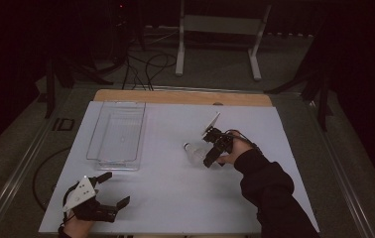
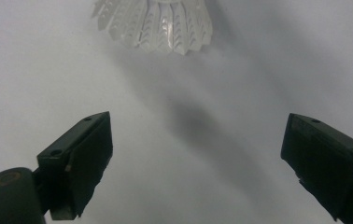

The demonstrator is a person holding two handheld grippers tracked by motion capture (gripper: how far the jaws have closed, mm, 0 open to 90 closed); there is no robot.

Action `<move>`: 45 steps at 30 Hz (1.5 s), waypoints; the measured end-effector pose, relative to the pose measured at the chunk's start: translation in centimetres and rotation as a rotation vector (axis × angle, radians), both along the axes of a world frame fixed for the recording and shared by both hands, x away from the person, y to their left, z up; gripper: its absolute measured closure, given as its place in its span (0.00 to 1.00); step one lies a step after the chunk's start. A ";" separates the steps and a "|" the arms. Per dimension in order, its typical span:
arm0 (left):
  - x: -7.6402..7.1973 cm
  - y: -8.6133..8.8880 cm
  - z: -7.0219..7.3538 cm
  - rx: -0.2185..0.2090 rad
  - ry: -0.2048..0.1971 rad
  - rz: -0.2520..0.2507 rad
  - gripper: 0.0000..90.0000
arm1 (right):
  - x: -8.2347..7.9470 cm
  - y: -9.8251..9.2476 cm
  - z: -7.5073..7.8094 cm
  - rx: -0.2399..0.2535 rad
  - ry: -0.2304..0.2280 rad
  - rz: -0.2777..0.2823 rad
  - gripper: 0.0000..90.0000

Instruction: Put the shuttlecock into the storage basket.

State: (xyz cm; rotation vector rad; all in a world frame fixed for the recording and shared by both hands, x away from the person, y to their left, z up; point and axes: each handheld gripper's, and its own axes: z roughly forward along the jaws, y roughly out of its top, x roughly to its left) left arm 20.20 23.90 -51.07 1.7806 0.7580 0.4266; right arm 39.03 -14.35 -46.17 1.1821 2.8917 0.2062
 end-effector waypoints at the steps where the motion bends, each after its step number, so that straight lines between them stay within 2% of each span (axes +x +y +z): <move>1: 0.0 0.0 0.0 0.000 -0.001 -0.001 0.00 | 0.1 0.0 0.0 -0.002 -0.001 -0.001 0.11; 2: 0.0 0.0 0.0 0.002 0.000 -0.001 0.00 | 0.2 0.1 0.0 -0.002 -0.005 -0.001 0.15; 5: 0.0 0.0 0.0 0.000 0.000 0.000 0.00 | 0.4 0.2 -0.1 0.006 -0.012 0.008 0.16; 7: 0.0 0.0 0.0 -0.003 0.002 0.000 0.00 | 0.6 0.3 -0.1 0.017 -0.014 0.001 0.21; 10: 0.0 0.0 0.0 -0.004 0.003 0.001 0.00 | 1.1 0.3 -0.1 0.067 0.006 -0.005 0.27; 12: 0.0 0.0 0.0 -0.003 0.004 0.000 0.00 | 1.3 0.5 -0.3 0.055 0.003 0.002 0.27; 19: 0.0 0.0 0.0 -0.006 0.006 -0.001 0.00 | 2.1 1.3 -1.2 0.032 -0.007 0.038 0.39; 22: 0.1 0.0 -0.1 -0.008 0.008 -0.005 0.00 | 2.4 1.5 -1.7 0.020 0.008 0.033 0.44; 26: 0.0 0.0 -0.1 -0.009 0.008 -0.005 0.00 | 2.9 1.7 -2.4 0.011 0.000 0.037 0.50; 28: 0.0 0.0 -0.1 -0.009 0.008 -0.006 0.00 | 3.0 1.9 -2.7 -0.003 0.000 0.040 0.52; 30: 0.1 0.0 -0.1 -0.009 0.008 -0.007 0.00 | 2.9 2.3 -2.9 -0.039 0.024 0.044 0.54; 32: 0.1 0.0 -0.1 -0.009 0.009 -0.006 0.00 | 3.1 2.4 -3.3 -0.060 0.007 0.057 0.59; 35: 0.1 0.1 -0.1 -0.007 0.010 -0.008 0.00 | 3.4 2.5 -3.4 -0.047 0.028 0.055 0.61; 40: 0.1 0.1 -0.1 -0.009 0.011 -0.007 0.00 | 3.8 2.9 -3.5 -0.028 0.015 0.059 0.64; 41: 0.1 0.1 -0.1 -0.010 0.011 -0.007 0.00 | 3.8 3.1 -3.3 -0.016 0.022 0.041 0.64; 42: 0.1 0.1 -0.1 -0.010 0.011 -0.007 0.00 | 4.0 3.0 -3.4 -0.013 0.010 0.060 0.64; 45: 0.1 0.1 -0.1 -0.010 0.011 -0.008 0.00 | 4.1 3.5 -3.3 -0.001 0.005 0.066 0.68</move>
